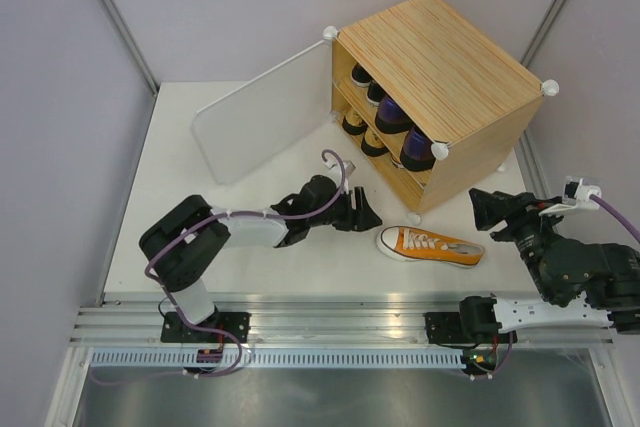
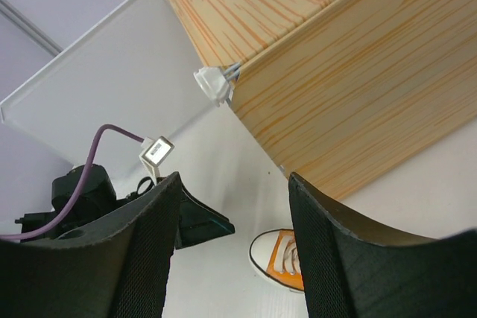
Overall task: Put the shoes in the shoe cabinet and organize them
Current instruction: Place the shoe in the shoe cabinet, then adjust the shoe at the center of the board.
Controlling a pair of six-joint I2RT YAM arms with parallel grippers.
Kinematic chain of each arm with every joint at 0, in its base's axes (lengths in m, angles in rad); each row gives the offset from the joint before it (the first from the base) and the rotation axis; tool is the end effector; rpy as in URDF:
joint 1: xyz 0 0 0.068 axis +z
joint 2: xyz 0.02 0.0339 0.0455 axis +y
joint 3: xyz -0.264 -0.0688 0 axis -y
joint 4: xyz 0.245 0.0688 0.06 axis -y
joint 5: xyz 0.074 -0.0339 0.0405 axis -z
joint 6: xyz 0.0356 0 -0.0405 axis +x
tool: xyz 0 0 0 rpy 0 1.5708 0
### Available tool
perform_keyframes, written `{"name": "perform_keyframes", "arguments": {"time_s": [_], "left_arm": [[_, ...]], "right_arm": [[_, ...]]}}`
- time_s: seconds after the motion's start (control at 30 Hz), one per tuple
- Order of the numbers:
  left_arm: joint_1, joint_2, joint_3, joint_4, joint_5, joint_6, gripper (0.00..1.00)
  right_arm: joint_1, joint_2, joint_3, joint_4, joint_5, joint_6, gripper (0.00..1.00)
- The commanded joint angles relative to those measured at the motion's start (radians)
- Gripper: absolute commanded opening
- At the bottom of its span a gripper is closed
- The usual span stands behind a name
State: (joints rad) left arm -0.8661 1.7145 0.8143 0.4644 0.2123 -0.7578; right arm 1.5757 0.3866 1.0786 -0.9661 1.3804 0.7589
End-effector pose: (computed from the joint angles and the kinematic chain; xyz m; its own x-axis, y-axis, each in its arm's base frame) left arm 0.2247 -0.2758 0.1742 -0.7955 -0.1017 -0.5973 0.4428 0.5753 -0.6877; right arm 0.0349 0.0037 0.3937 -0.1325 0.4534 -0.8814 -0.1416 0.8715 0.4696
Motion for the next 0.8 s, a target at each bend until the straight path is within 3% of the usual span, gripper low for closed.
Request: {"name": "perform_keyframes", "arguments": {"time_s": [0.0, 0.37, 0.4, 0.47, 0.77], "left_arm": [[-0.028, 0.016, -0.027, -0.047, 0.030, -0.038, 0.70], [-0.076, 0.141, -0.076, 0.172, 0.044, -0.271, 0.76], [-0.076, 0.158, -0.082, 0.195, 0.051, -0.288, 0.85], [-0.077, 0.180, -0.101, 0.261, 0.062, -0.325, 0.90], [-0.097, 0.223, -0.087, 0.260, 0.049, -0.373, 0.89]], "right_arm": [[0.010, 0.006, -0.005, -0.075, -0.036, 0.115, 0.64], [0.010, -0.023, -0.017, -0.163, -0.063, 0.223, 0.62], [0.010, -0.023, -0.016, -0.166, -0.063, 0.223, 0.62], [0.010, -0.026, -0.016, -0.168, -0.057, 0.221, 0.63], [0.010, -0.045, -0.008, -0.181, -0.052, 0.224, 0.62]]}}
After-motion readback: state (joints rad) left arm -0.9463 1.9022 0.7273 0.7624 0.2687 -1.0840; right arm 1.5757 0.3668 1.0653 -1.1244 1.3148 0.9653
